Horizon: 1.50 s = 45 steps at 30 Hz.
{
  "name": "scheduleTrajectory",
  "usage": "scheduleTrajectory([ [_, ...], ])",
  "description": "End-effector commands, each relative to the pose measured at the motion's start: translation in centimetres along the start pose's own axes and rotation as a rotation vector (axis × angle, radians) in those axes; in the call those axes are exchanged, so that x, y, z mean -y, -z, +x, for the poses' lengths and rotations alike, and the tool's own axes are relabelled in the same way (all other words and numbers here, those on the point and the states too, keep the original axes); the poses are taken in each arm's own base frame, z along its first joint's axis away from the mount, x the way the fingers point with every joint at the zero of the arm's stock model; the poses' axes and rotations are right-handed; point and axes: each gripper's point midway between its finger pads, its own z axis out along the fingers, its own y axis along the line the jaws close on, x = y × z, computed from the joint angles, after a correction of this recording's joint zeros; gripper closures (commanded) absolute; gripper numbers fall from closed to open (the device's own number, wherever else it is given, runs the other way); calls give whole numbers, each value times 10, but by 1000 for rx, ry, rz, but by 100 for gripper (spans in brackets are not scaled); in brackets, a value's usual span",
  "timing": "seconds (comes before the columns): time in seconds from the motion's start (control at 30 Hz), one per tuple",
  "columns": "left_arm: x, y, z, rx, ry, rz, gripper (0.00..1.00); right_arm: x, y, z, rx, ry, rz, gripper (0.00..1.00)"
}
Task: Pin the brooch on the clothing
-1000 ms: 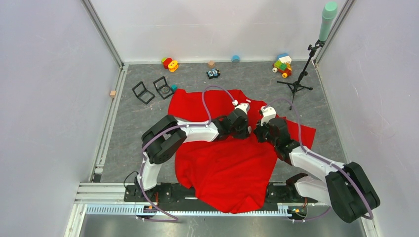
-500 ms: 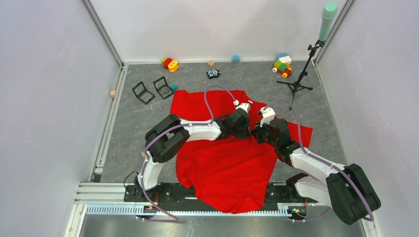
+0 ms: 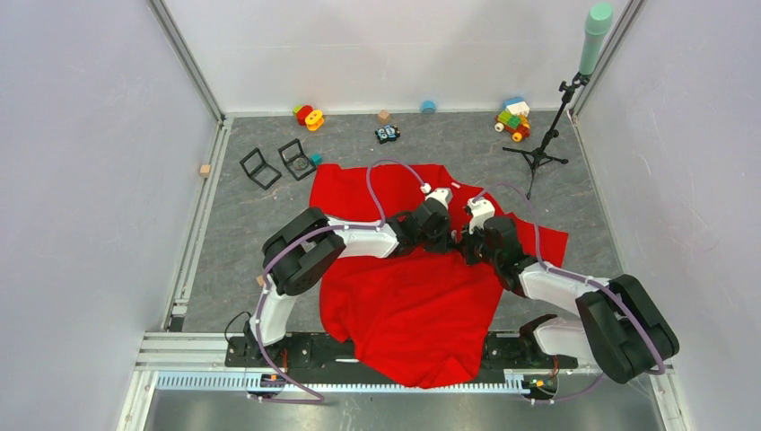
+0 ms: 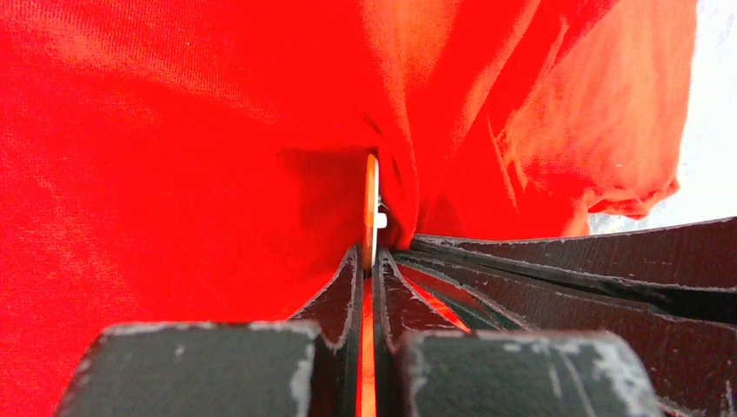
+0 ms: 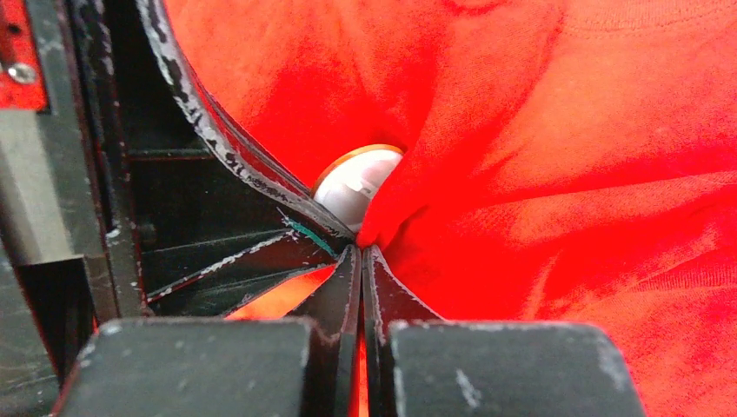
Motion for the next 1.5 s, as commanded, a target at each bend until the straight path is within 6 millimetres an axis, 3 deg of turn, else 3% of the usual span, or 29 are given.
scheduleTrajectory([
  [0.0, 28, 9, -8, 25, 65, 130, 98, 2, -3, -5, 25, 25, 4, 100],
  [0.13, 38, 17, -10, 31, 74, 191, 98, 3, -1, -5, 19, 38, 8, 95],
  [0.33, 49, 30, -16, 39, 101, 283, 98, -1, 17, -17, 61, 42, 4, 53],
  [0.43, 57, 37, -18, 40, 89, 330, 98, 5, 33, -23, 99, 34, 46, 37],
  [0.63, 61, 37, -16, 20, 75, 354, 98, 17, 60, -35, 197, 15, 128, 21],
  [0.73, 61, 37, -15, 15, 76, 357, 98, 14, 63, -34, 212, 18, 111, 23],
  [1.13, 72, 48, -16, 17, 51, 421, 98, 12, 49, -6, 172, 19, 72, 53],
  [1.47, 84, 61, -14, 32, -48, 519, 98, 16, 43, 12, 116, 30, 81, 86],
])
